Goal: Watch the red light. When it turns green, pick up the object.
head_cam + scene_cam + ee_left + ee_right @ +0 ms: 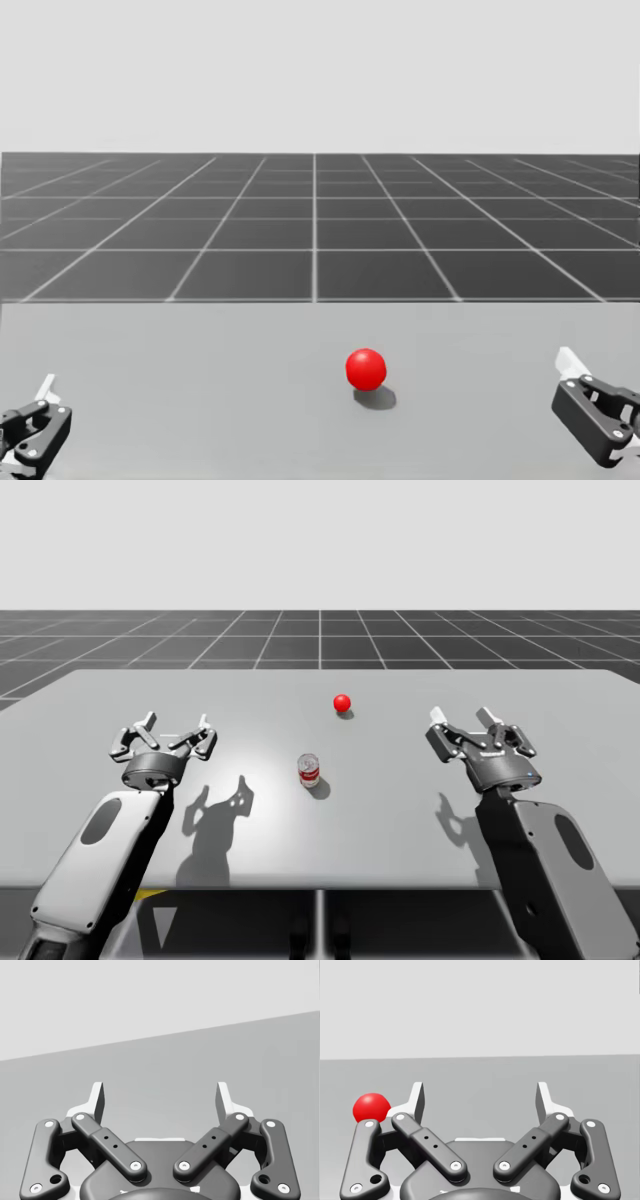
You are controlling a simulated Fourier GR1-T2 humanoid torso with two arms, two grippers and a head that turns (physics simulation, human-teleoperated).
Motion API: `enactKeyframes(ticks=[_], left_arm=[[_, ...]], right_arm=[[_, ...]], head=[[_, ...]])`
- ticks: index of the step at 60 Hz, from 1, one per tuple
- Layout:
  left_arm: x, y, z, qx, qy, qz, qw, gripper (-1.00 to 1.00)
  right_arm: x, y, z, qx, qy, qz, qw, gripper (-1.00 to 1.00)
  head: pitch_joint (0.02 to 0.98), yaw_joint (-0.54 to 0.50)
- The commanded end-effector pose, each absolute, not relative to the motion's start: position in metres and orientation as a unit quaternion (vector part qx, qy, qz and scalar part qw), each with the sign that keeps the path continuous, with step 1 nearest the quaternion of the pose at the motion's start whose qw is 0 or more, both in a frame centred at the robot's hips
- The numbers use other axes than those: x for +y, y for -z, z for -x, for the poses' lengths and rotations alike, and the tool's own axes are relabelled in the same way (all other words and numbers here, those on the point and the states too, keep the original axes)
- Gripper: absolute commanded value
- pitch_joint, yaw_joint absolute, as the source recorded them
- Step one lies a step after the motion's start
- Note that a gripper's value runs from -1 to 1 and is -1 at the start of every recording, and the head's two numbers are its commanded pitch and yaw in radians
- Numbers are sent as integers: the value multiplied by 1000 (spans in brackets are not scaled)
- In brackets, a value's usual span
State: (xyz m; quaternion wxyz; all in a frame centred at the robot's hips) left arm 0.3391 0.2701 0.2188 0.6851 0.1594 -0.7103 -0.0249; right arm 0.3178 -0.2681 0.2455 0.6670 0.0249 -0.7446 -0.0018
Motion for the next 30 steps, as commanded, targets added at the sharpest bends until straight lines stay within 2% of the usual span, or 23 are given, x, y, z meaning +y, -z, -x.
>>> enactKeyframes(ticks=[1,17,30], left_arm=[[270,-218,-340,-710,29,-160,685,-1000],[270,-219,-340,-710,30,-161,685,-1000],[269,-219,-339,-709,30,-160,686,-1000]], right_arm=[[-268,-244,-319,-742,0,-21,670,-1000],[-267,-243,-320,-741,0,-18,672,-1000],[-268,-242,-320,-739,1,-18,673,-1000]], head=[[406,-19],[545,-56],[591,-89]])
